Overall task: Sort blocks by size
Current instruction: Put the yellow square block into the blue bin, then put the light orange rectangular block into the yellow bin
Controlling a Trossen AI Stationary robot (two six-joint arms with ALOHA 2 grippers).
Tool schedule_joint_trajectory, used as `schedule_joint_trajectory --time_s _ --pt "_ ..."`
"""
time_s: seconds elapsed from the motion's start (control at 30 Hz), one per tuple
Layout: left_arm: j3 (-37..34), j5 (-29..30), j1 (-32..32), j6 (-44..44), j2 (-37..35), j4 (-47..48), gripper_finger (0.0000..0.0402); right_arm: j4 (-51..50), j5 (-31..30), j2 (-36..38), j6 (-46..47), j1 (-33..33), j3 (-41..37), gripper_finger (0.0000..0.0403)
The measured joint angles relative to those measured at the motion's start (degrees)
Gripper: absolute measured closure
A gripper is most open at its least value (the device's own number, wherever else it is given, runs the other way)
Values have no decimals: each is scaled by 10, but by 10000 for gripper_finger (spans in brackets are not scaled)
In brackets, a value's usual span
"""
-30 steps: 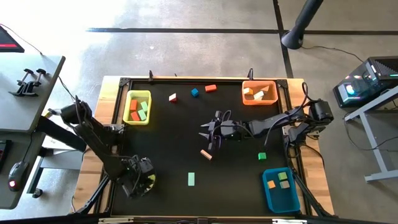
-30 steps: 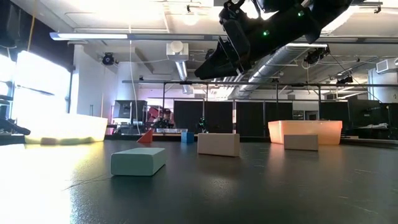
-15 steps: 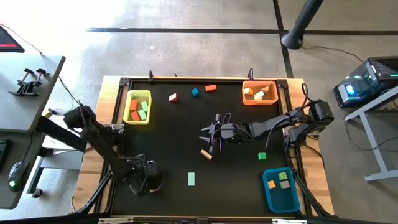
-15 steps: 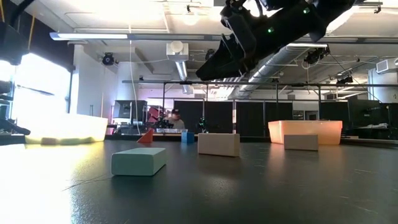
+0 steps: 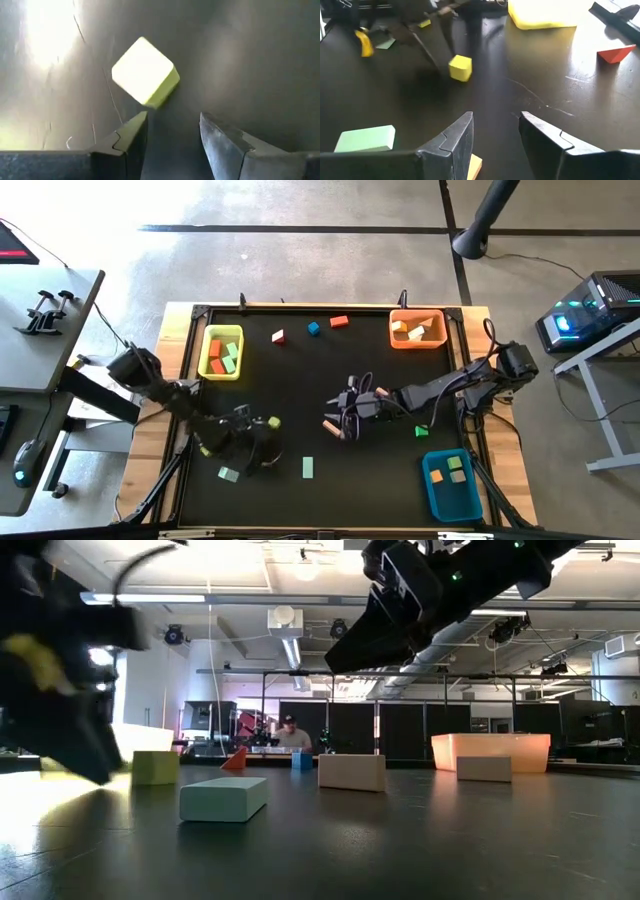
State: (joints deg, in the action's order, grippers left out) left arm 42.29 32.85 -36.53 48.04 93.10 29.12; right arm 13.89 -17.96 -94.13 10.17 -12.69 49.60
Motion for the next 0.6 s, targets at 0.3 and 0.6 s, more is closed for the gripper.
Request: schedule_joint_trajectory --time_s 0.3,0.6 --pt "-56 -6 92 -102 -12 -156 209 -49 -15 0 39 -15 0 247" --pt "-61 -7 161 -172 -29 -173 135 -50 -36 0 42 -15 0 247"
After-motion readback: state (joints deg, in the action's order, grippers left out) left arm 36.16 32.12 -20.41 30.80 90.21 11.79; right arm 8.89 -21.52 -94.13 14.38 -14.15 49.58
